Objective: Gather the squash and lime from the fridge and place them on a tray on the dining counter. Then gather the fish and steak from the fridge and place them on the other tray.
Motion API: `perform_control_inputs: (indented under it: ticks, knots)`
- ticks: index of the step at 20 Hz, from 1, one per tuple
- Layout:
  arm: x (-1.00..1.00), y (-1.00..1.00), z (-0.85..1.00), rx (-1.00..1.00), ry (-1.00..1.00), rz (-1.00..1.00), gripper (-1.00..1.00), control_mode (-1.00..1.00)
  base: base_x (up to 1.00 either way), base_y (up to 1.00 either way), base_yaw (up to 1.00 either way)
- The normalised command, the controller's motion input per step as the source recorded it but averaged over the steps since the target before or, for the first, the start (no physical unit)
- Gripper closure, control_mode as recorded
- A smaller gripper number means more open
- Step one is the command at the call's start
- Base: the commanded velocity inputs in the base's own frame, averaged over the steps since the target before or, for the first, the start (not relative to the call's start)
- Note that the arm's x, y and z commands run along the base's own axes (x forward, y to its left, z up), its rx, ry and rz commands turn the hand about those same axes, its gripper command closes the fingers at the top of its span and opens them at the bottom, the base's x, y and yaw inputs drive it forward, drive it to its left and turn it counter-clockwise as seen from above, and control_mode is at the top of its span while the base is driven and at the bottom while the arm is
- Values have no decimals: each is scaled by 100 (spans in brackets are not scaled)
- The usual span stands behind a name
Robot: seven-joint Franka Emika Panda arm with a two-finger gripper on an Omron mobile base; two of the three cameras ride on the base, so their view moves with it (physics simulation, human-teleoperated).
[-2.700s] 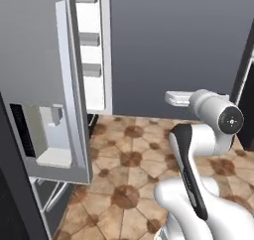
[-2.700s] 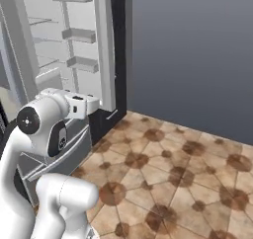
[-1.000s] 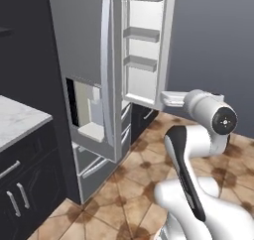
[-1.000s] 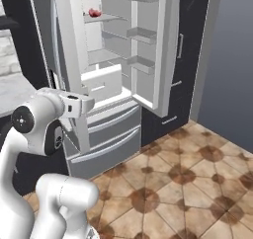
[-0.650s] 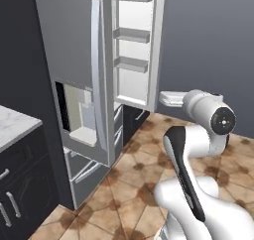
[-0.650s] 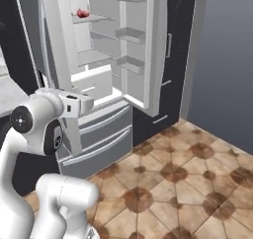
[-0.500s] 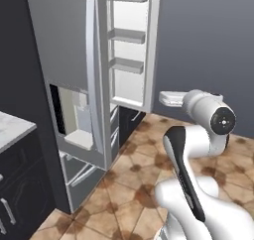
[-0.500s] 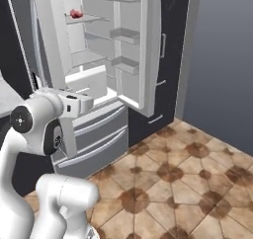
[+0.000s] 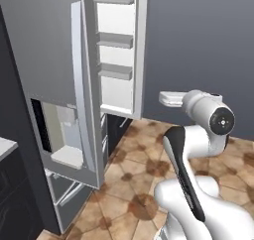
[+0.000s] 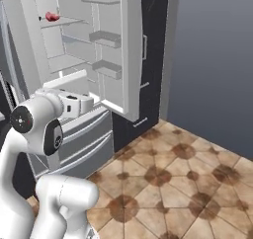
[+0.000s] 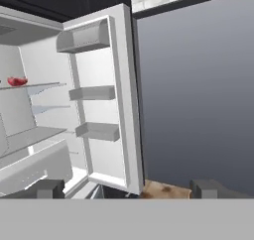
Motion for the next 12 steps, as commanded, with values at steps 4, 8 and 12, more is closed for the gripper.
perform_control_inputs:
  ticks: [4,8,12]
  knots:
    - [0,0,0,0,0,0,-100,100,12,-28,11]
    - [0,0,0,0,0,0,-100,100,32,-54,23]
    - [0,0,0,0,0,0,-100,100,47,-59,27]
